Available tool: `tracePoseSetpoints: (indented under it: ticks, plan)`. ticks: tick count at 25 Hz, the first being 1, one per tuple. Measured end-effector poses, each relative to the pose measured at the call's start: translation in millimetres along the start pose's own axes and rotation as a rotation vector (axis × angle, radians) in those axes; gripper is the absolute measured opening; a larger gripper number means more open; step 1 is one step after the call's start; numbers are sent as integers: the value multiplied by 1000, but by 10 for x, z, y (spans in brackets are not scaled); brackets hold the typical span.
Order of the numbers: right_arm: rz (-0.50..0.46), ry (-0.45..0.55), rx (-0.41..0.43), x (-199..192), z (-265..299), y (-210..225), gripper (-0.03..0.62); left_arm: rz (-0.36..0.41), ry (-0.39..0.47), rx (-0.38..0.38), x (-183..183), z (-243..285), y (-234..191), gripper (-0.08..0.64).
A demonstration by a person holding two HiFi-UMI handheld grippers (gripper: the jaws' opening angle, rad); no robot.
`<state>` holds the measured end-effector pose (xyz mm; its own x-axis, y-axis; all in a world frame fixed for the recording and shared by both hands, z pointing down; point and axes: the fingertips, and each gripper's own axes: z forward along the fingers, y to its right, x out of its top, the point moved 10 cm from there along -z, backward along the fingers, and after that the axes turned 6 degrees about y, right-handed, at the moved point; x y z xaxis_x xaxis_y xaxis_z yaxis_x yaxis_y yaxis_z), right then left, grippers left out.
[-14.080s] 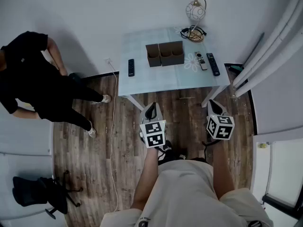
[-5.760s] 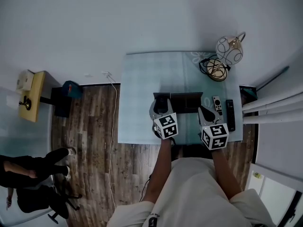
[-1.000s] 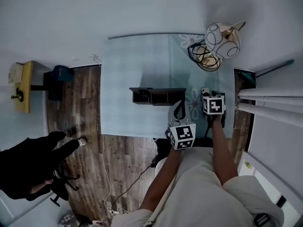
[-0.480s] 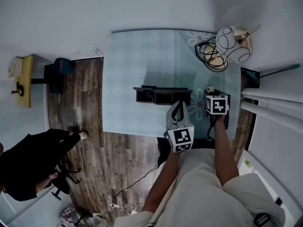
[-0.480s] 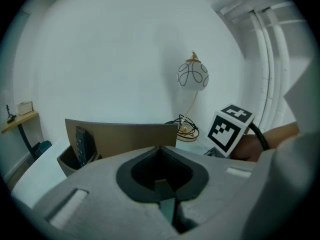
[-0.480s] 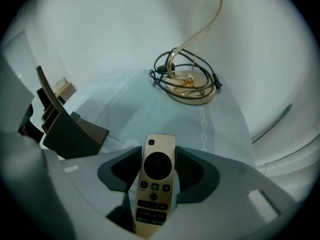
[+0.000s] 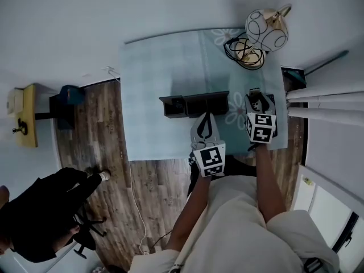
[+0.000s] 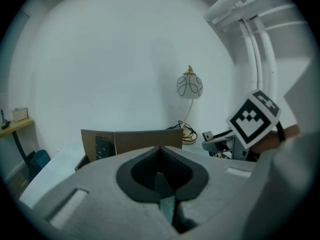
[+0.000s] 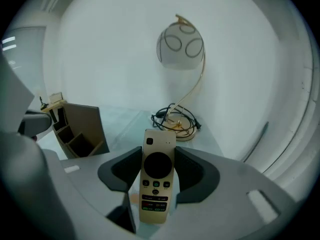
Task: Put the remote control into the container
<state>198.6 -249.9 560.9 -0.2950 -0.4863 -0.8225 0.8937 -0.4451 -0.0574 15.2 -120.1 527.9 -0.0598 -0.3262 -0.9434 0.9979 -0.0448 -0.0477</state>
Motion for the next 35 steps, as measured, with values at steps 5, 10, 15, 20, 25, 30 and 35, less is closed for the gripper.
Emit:
tracePoseSetpoints:
  ticks: [5,10,15,20,25,30,35]
  plan:
    - [21,166,-62,-187,-472,-259,209,-1,27,-15,-25,-225,-180,5]
    - [65,189,-83,-357,-810,-445,209,5,51,-25,-7,-462,-317,5]
    - [75,212,-81,-412,-1081,-635,209,4,69,-32,4,-722,-435,5]
    - [65,234,-83,-460,-1336,-826,209,-3,77,-45,-25,-933,-527,5]
    - [72,200,-109,-586,-1488,-971,209,1,51,-66,-118,-1098,-603,5]
    - [80,212,-101,-606,-1543,-1212,209,13,52,-70,-157,-1267,-774,5]
    - [74,235,-73,-513,-1558,-1505,209,17,56,-74,-116,-1383,-1022,5]
